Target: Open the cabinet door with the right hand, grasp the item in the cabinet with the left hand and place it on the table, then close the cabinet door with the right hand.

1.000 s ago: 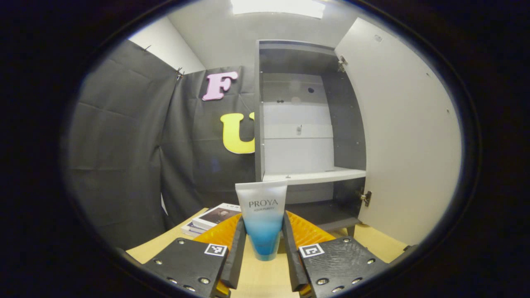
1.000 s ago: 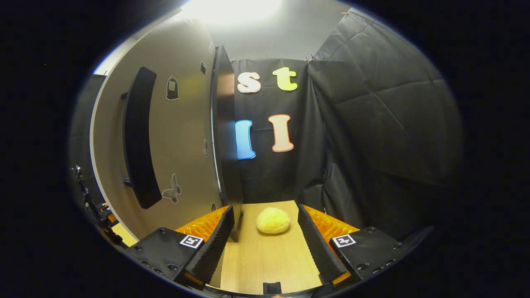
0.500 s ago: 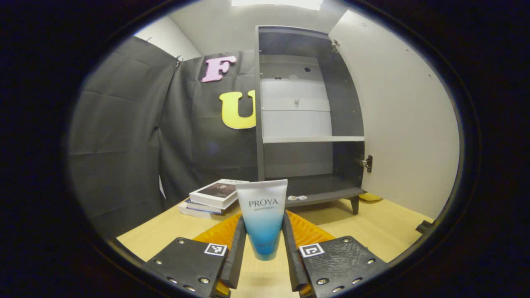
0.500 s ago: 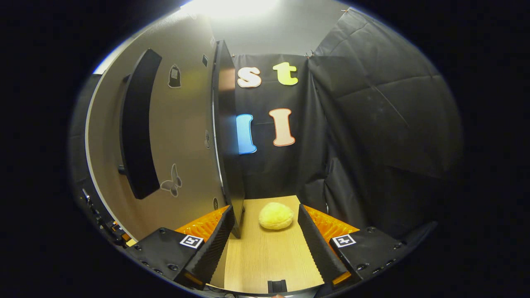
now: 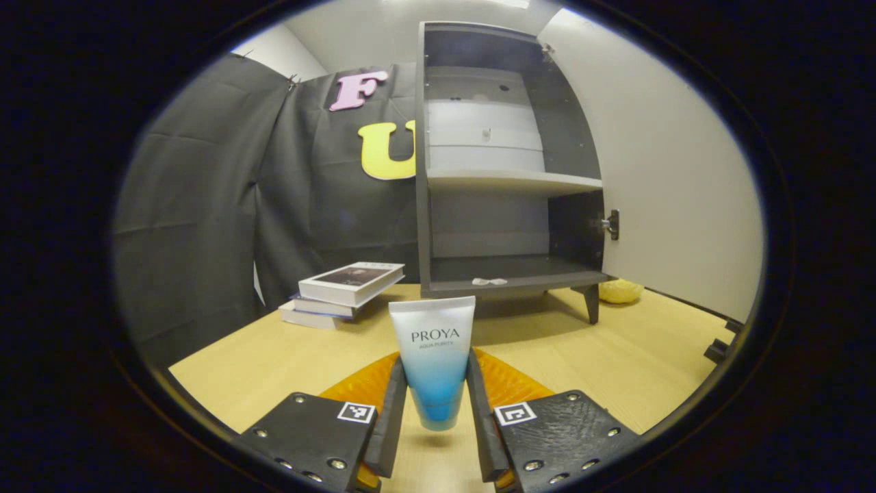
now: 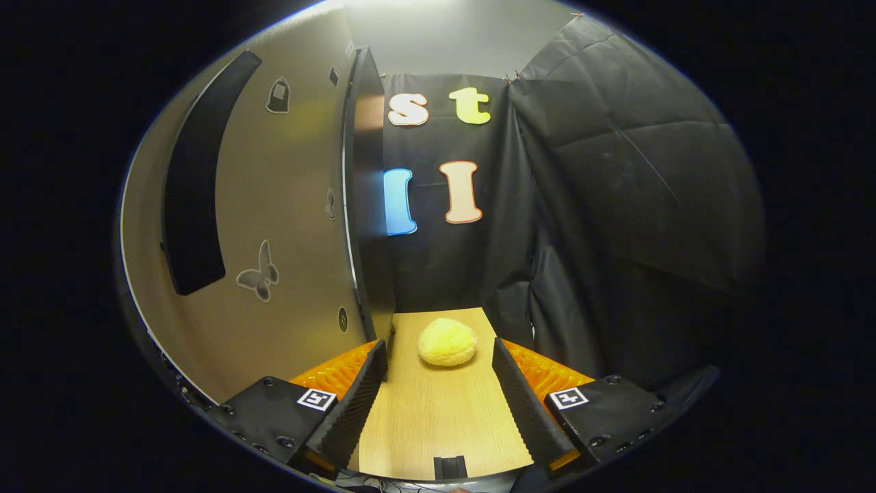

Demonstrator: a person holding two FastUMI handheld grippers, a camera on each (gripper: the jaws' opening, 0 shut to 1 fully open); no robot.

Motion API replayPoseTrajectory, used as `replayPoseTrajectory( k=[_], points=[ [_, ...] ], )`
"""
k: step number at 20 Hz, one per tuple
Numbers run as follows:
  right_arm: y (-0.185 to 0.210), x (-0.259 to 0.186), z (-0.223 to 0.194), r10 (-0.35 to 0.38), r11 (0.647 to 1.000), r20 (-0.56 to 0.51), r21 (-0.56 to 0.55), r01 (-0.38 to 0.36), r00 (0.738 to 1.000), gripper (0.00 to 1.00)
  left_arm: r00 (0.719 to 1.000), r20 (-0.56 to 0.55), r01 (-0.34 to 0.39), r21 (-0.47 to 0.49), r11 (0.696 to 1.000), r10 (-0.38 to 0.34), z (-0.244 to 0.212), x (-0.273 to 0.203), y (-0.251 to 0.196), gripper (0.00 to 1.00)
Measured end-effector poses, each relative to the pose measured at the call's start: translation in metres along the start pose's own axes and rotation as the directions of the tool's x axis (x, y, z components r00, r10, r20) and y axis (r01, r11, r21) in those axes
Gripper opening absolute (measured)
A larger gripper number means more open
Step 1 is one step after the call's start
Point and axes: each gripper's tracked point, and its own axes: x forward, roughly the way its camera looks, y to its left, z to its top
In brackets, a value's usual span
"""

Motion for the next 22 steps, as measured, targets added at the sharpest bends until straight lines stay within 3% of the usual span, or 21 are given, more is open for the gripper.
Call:
replayPoseTrajectory(
  k=[3, 4, 6, 7, 8, 10, 11, 13, 14, 15, 16, 17, 18, 19, 21, 22],
  points=[
    [0.004, 0.003, -0.002, 0.016, 1.0, -0.006, -0.002, -0.016, 1.0, 0.97, 0.999, -0.036, -0.005, -0.007, 1.0, 0.005, -0.02, -0.004, 0.0, 0.5],
    [0.004, 0.004, -0.003, 0.018, 1.0, -0.009, 0.0, -0.018, 1.0, 0.92, 0.999, -0.043, -0.007, -0.012, 1.0, 0.007, -0.025, -0.006, -0.001, 0.52],
    [0.004, 0.007, -0.004, 0.024, 1.0, -0.013, 0.009, -0.024, 1.0, 0.97, 0.998, -0.056, -0.014, -0.023, 1.0, 0.013, -0.033, -0.009, -0.002, 0.49],
    [0.003, 0.008, -0.004, 0.026, 1.0, -0.012, 0.014, -0.026, 1.0, 0.92, 0.998, -0.062, -0.017, -0.027, 0.999, 0.015, -0.035, -0.011, -0.002, 0.5],
    [0.003, 0.008, -0.004, 0.025, 1.0, -0.009, 0.018, -0.025, 1.0, 0.97, 0.997, -0.068, -0.021, -0.026, 0.999, 0.019, -0.039, -0.012, -0.001, 0.52],
    [0.003, 0.01, -0.006, 0.029, 0.999, -0.011, 0.027, -0.029, 1.0, 0.97, 0.997, -0.078, -0.022, -0.021, 1.0, 0.02, -0.044, -0.014, -0.004, 0.49],
    [0.002, 0.01, -0.007, 0.03, 0.999, -0.013, 0.029, -0.03, 0.999, 0.97, 0.996, -0.084, -0.021, -0.024, 0.999, 0.019, -0.046, -0.016, -0.005, 0.52],
    [0.0, 0.01, -0.008, 0.028, 0.999, -0.014, 0.03, -0.027, 1.0, 0.92, 0.995, -0.095, -0.021, -0.027, 0.999, 0.019, -0.051, -0.017, -0.008, 0.46],
    [0.0, 0.01, -0.009, 0.028, 0.999, -0.014, 0.031, -0.028, 0.999, 0.97, 0.995, -0.097, -0.025, -0.027, 0.999, 0.022, -0.053, -0.022, -0.009, 0.53],
    [0.0, 0.009, -0.009, 0.029, 0.999, -0.016, 0.032, -0.028, 0.999, 0.97, 0.996, -0.091, -0.026, -0.024, 0.999, 0.024, -0.052, -0.026, -0.011, 0.46],
    [0.0, 0.009, -0.01, 0.029, 0.999, -0.015, 0.032, -0.028, 0.999, 0.92, 0.995, -0.096, -0.026, -0.022, 0.999, 0.024, -0.054, -0.028, -0.013, 0.49],
    [0.0, 0.009, -0.01, 0.029, 0.999, -0.015, 0.03, -0.029, 0.999, 0.97, 0.995, -0.094, -0.027, -0.021, 0.999, 0.025, -0.054, -0.029, -0.013, 0.53],
    [0.0, 0.009, -0.01, 0.031, 0.999, -0.014, 0.028, -0.03, 0.999, 0.97, 0.995, -0.098, -0.028, -0.021, 0.999, 0.026, -0.055, -0.03, -0.015, 0.47],
    [0.001, 0.008, -0.009, 0.032, 0.999, -0.012, 0.025, -0.031, 0.999, 0.97, 0.994, -0.104, -0.028, -0.024, 0.999, 0.025, -0.056, -0.032, -0.016, 0.53],
    [0.001, 0.009, -0.007, 0.034, 0.999, -0.008, 0.021, -0.034, 0.999, 0.92, 0.993, -0.112, -0.034, -0.032, 0.999, 0.03, -0.057, -0.034, -0.017, 0.48],
    [0.002, 0.009, -0.007, 0.038, 0.999, -0.007, 0.023, -0.038, 0.999, 0.97, 0.993, -0.116, -0.042, -0.037, 0.998, 0.037, -0.057, -0.035, -0.016, 0.58]
  ],
)
